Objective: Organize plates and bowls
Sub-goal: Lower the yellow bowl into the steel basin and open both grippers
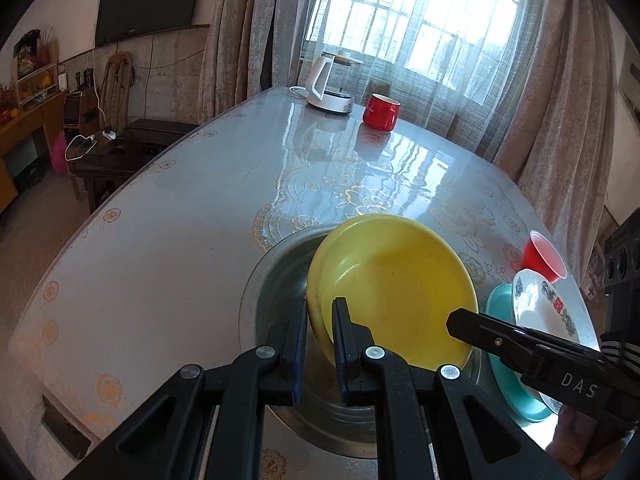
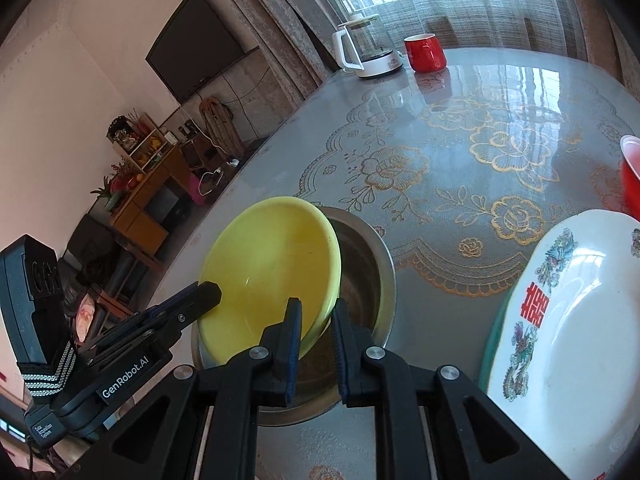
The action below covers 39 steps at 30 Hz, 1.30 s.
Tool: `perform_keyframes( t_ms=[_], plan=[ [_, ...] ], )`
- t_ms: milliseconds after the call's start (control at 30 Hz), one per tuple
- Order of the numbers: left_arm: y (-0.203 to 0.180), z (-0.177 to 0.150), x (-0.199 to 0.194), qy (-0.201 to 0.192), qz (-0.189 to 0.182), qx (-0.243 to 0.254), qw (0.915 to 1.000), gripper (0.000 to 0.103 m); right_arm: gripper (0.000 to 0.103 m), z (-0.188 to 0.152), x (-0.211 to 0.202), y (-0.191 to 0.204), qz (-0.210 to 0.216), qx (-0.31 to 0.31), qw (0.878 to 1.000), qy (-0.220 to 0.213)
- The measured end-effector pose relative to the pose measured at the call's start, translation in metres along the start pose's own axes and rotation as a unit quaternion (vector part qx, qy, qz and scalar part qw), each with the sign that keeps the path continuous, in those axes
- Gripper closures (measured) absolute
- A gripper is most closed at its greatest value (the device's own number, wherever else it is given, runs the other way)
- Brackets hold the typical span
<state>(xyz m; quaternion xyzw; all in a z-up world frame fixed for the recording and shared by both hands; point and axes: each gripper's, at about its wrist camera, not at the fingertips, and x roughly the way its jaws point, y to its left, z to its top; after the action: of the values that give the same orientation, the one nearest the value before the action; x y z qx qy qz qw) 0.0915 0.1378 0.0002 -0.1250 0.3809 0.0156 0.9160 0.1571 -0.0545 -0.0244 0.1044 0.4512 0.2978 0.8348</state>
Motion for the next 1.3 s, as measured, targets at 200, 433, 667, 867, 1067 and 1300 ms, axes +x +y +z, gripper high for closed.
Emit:
perform_keyframes(
  t_ms=[200,433,667,867,1067,1300],
  plan=[
    [0.003,-0.002,0.008,0.007,0.006,0.001,1.0,0.091,0.087,-0.001,0.011,-0.001,-0.005,-0.001,1.0,0.017],
    [0.009,-0.007,0.015,0.023,0.009,-0.002,0.9997,0.091,0.086,-0.005,0.015,0.001,-0.015,-0.014,0.999,0.027],
    [0.006,-0.011,0.016,0.016,0.021,0.012,0.9996,0.091,0.08,-0.01,0.014,0.016,-0.044,-0.054,0.997,0.019],
    [0.004,-0.013,0.015,0.018,0.021,0.012,0.9995,0.091,0.073,-0.016,0.01,0.026,-0.077,-0.087,0.993,0.008],
    [0.004,-0.014,0.016,0.019,0.023,0.014,0.9995,0.091,0.068,-0.016,0.008,0.027,-0.08,-0.087,0.993,-0.001],
    [0.003,-0.013,0.015,0.01,0.045,0.013,0.9989,0.09,0.065,-0.019,0.01,0.032,-0.082,-0.095,0.992,-0.006]
  ],
)
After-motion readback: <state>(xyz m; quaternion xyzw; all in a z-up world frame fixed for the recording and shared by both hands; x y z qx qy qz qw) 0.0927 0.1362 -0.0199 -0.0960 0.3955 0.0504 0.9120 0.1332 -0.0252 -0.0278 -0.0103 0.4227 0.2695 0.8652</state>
